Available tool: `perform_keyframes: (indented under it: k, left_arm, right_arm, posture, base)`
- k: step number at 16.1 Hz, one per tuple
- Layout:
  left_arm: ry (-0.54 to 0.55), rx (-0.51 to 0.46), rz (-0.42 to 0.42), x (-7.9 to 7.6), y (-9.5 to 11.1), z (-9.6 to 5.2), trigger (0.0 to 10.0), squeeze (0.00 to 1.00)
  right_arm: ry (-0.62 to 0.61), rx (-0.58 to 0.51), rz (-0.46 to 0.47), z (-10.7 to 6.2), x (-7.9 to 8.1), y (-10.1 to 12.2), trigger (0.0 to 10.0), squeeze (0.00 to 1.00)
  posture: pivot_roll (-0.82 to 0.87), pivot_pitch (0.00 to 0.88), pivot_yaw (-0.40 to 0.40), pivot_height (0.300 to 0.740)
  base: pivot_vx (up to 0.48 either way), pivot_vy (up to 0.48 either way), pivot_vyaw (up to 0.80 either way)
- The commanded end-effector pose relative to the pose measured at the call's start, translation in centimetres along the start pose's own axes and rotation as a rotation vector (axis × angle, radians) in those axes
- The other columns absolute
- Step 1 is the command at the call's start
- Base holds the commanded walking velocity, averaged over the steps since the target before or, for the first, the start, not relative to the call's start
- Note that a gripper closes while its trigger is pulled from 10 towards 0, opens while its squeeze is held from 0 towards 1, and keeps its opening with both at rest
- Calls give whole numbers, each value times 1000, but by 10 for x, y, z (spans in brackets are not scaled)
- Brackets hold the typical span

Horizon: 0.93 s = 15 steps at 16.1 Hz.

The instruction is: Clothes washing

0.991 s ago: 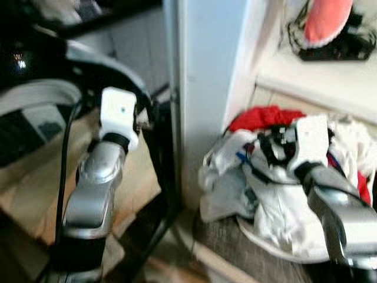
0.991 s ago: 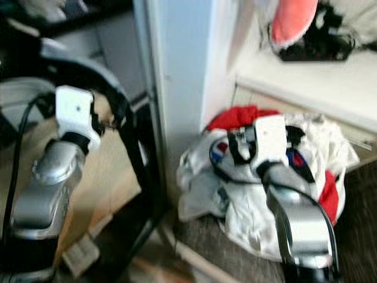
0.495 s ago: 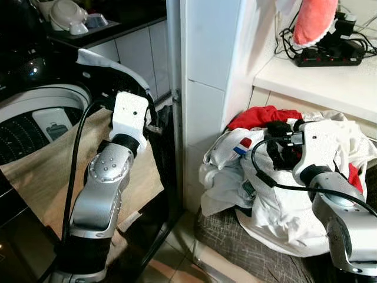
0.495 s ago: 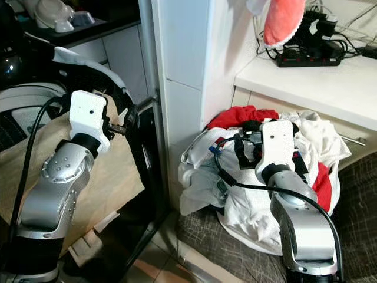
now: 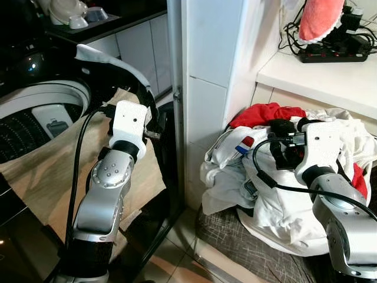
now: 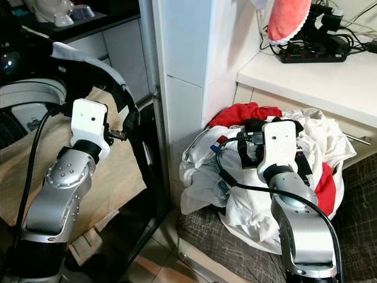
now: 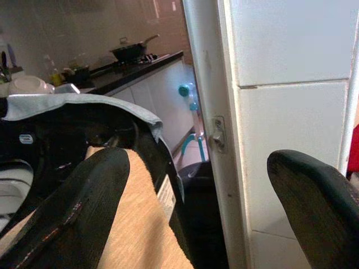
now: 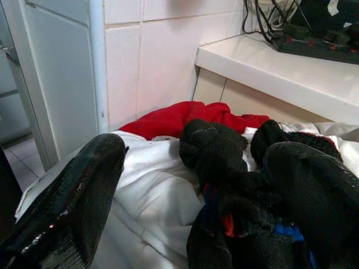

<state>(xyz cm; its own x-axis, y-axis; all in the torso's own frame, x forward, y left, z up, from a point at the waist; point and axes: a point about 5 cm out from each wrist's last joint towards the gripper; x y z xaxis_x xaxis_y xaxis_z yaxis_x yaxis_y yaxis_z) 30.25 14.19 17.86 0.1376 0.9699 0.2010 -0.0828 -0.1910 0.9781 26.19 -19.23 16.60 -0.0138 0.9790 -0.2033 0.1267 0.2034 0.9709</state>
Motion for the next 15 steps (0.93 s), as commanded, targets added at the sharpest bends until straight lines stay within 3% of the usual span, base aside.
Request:
perform_keyframes:
  k: [1, 10, 15]
  left_arm:
    - [19, 3, 44, 4, 1, 4, 10000, 0]
    - [-21, -35, -1, -5, 8, 7, 10000, 0]
    - [-19, -30, -2, -5, 8, 8, 10000, 0]
  right_arm:
    - [-11, -34, 6, -1, -1, 6, 10000, 0]
    - [-36, -25, 32, -3, -2, 4, 10000, 0]
    - [-45, -2, 48, -3, -4, 1, 10000, 0]
  posture:
    - [-45, 0, 29, 740]
    - [-48, 0, 38, 740]
    - [-50, 0, 35, 740]
  base:
    - [0, 0, 0]
    - [0, 0, 0]
    - [0, 443, -390]
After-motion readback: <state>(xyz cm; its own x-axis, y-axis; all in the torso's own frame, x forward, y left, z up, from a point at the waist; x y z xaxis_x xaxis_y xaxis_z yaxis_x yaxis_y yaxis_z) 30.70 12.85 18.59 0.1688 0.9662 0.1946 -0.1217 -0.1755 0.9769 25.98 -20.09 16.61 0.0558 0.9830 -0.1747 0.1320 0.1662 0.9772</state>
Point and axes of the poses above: a point about 5 cm out from each wrist's last joint towards the gripper, its own z axis pointing out of the wrist towards the gripper, its own y axis along the axis of the wrist's last joint, x = y × z, and after that the axes turned 2 degrees about -z, right-handed
